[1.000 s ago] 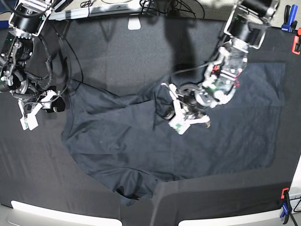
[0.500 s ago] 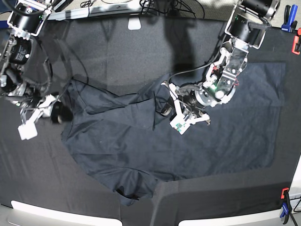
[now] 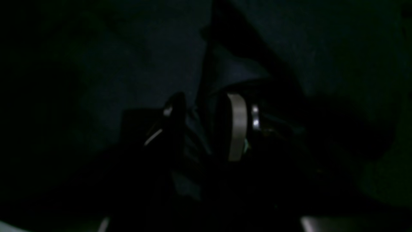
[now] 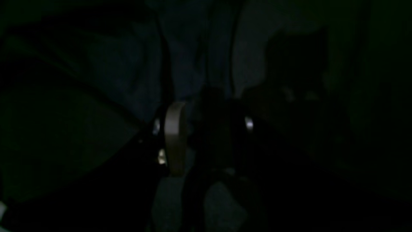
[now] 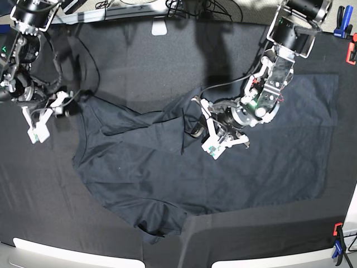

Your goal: Layout the t-shirt on the table in an organized manner, then fold the t-shirt properly

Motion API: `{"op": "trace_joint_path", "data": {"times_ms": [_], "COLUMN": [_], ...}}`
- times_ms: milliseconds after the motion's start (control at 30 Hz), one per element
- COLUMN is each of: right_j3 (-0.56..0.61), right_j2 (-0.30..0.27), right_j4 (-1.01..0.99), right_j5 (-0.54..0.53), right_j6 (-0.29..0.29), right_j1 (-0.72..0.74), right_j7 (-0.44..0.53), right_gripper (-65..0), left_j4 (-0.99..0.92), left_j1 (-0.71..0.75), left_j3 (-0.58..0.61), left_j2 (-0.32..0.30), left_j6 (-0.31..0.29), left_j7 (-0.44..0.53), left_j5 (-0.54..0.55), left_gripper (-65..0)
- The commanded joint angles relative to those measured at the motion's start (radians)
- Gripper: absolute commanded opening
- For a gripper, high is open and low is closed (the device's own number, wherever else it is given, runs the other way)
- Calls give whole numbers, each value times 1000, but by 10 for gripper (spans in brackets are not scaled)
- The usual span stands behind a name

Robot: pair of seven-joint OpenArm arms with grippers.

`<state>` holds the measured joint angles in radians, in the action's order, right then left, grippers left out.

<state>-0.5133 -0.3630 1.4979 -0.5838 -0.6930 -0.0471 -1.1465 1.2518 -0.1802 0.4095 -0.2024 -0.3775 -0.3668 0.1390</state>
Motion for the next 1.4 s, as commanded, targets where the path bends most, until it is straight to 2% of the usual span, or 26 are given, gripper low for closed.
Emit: {"op": "trace_joint_path", "data": {"times_ms": [0, 300, 467, 633, 700, 900, 1100, 1233, 1367], "right_j3": [-6, -6, -6, -6, -6, -24, -111, -139, -139], "right_j2": [-16, -5, 34, 55, 49, 11, -31, -65, -75], "right_j4": [-8, -116, -116, -116, -115, -115, -115, -115, -115], "right_j5": [-18, -72, -106, -96, -96, 11, 118, 121, 139], "right_j6": [-5, -5, -5, -5, -5, -5, -5, -5, -5], "right_j1": [14, 13, 14, 13, 13, 13, 13, 13, 13], "right_j7": [16, 24, 24, 87, 99, 91, 120, 128, 129], "right_gripper": [-434, -434, -442, -608, -650, -650, -650, -650, -650], "left_j4": [18, 18, 18, 18, 18, 18, 18, 18, 18], "left_j1": [-19, -20, -19, -19, -19, -19, -20, -19, -19], "left_j3": [-4, -4, -4, -4, -4, -4, -4, -4, -4], "left_j2": [2, 2, 2, 2, 2, 2, 2, 2, 2], "left_j6": [-3, -3, -3, -3, -3, -3, -3, -3, -3], "left_j7": [22, 23, 23, 23, 22, 16, 16, 16, 15], "left_j5": [8, 8, 8, 8, 8, 8, 9, 9, 9], "left_gripper": [-464, -464, -464, -464, -464, -464, -464, -464, -464]}}
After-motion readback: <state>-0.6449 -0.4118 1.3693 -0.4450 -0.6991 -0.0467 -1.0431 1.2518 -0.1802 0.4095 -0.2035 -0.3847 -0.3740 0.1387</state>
